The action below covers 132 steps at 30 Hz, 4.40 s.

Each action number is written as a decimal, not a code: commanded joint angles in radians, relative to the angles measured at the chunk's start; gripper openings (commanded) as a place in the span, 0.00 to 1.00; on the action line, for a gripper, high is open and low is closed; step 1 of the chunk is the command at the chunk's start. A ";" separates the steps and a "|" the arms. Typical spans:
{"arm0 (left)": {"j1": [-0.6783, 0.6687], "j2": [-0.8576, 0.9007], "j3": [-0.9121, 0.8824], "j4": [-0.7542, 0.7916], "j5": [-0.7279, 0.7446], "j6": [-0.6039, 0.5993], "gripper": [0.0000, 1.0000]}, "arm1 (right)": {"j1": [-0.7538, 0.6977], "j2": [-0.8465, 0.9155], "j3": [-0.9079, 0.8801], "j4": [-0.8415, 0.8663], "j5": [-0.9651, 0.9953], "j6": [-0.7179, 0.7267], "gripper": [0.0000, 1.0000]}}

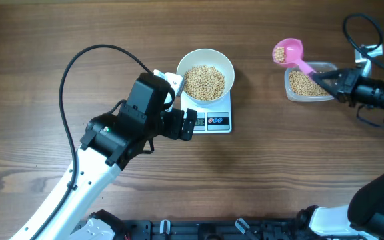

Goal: Scoop item into bowl and weigh 150g on scale
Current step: 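Lift the filled scoop and carry it over the white bowl, then tip the pink scoop to pour soybeans into the white bowl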

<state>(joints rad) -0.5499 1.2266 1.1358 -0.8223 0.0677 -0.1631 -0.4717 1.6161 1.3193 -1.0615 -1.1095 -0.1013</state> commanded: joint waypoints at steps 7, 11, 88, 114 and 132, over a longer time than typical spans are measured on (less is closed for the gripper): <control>-0.003 -0.007 -0.005 0.002 -0.013 -0.010 1.00 | 0.246 0.009 0.016 0.106 -0.035 0.072 0.04; -0.003 -0.007 -0.005 0.002 -0.013 -0.010 1.00 | 0.343 0.007 0.016 0.162 0.086 0.109 0.04; -0.003 -0.007 -0.005 0.002 -0.013 -0.010 1.00 | 0.789 -0.109 0.014 0.364 0.838 -0.150 0.05; -0.003 -0.007 -0.005 0.002 -0.013 -0.010 1.00 | 0.789 -0.109 0.014 0.349 0.803 -0.137 0.04; -0.003 -0.007 -0.005 0.002 -0.013 -0.010 1.00 | 0.789 -0.109 0.014 0.352 0.806 -0.127 0.04</control>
<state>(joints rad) -0.5499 1.2266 1.1358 -0.8223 0.0677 -0.1635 0.3157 1.5124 1.3193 -0.7162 -0.2901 -0.2222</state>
